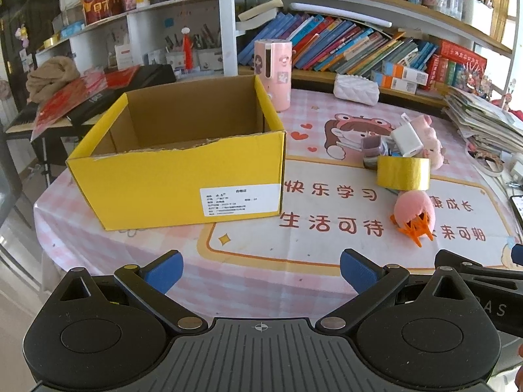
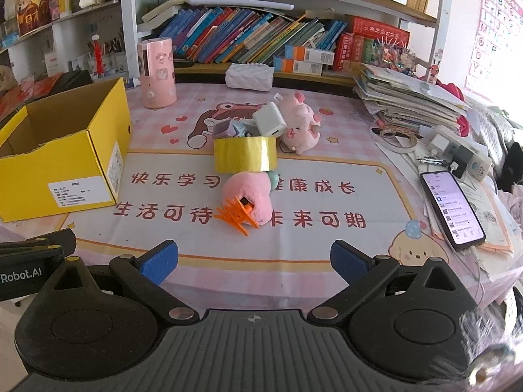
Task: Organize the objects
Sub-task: 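Grasp the pink plush chick with the right gripper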
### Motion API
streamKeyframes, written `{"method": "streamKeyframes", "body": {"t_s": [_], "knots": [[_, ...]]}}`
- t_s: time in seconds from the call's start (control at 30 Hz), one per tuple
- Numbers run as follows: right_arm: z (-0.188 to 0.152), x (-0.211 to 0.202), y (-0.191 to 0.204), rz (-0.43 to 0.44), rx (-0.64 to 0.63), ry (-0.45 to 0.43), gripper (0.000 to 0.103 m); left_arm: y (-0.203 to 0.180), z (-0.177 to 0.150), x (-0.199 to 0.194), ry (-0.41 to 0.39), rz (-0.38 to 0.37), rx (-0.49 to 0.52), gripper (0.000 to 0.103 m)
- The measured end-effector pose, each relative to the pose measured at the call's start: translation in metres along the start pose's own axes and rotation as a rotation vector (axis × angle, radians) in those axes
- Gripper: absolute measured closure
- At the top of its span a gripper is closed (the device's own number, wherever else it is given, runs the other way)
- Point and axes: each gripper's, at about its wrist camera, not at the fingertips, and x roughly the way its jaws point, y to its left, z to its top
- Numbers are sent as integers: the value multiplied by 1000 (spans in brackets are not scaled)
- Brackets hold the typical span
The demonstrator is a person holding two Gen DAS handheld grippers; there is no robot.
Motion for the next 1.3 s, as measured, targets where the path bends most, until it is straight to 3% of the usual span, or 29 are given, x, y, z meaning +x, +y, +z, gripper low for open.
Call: {"method": "streamKeyframes", "body": {"t_s": [0.33,0.6,0.93,1.07,1.3], "knots": [[21,28,-18,39,-10,5,4,-13,15,15,-9,7,-50,0],[48,72,-24,133,-60,52,28,-12,24,28,-9,66,-161,0],[61,141,-20,234,-109,194,32,-21,26,33,-15,103,-221,0],[59,157,-25,263,-103,242,48,-25,26,34,-4,139,-240,0],[59,152,-41,325,-156,261,55,-45,30,42,-3,108,-229,0]]}}
